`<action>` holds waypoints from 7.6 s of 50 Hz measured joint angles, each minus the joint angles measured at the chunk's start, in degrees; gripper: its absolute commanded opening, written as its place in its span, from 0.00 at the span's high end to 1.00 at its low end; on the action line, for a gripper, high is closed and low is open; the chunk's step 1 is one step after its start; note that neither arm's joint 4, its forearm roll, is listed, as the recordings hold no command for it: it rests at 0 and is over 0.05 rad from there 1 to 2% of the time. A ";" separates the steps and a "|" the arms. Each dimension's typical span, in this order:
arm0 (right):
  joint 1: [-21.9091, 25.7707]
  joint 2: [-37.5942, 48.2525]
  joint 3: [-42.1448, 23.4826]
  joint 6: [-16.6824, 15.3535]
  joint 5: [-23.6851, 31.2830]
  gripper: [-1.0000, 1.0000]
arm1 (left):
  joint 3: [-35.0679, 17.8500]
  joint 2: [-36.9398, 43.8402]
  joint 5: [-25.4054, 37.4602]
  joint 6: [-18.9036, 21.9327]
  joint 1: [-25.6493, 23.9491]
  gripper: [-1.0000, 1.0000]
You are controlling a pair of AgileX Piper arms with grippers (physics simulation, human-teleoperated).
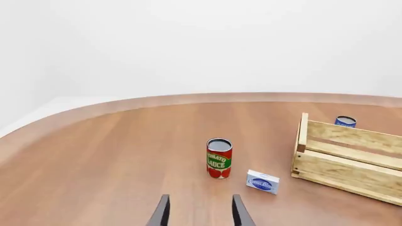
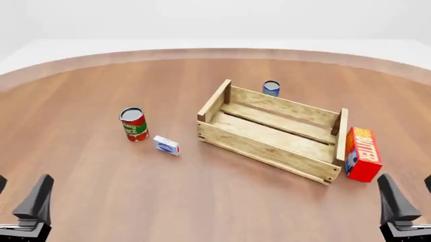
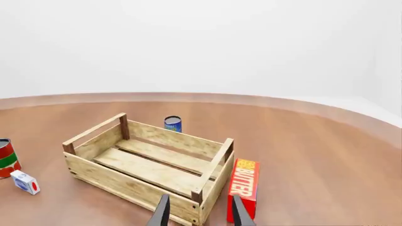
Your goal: Pick up the butter and put it in the tray.
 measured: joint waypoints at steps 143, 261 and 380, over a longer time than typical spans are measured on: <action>-13.01 74.84 0.08 -2.42 -65.09 0.00 | 0.00 0.00 0.00 0.00 0.00 0.00; -13.92 101.43 -11.65 -1.06 -69.83 0.00 | 0.00 0.00 0.00 0.00 0.00 0.00; -14.18 91.42 -3.55 -2.11 -69.51 1.00 | 0.00 0.00 0.00 0.00 0.00 0.00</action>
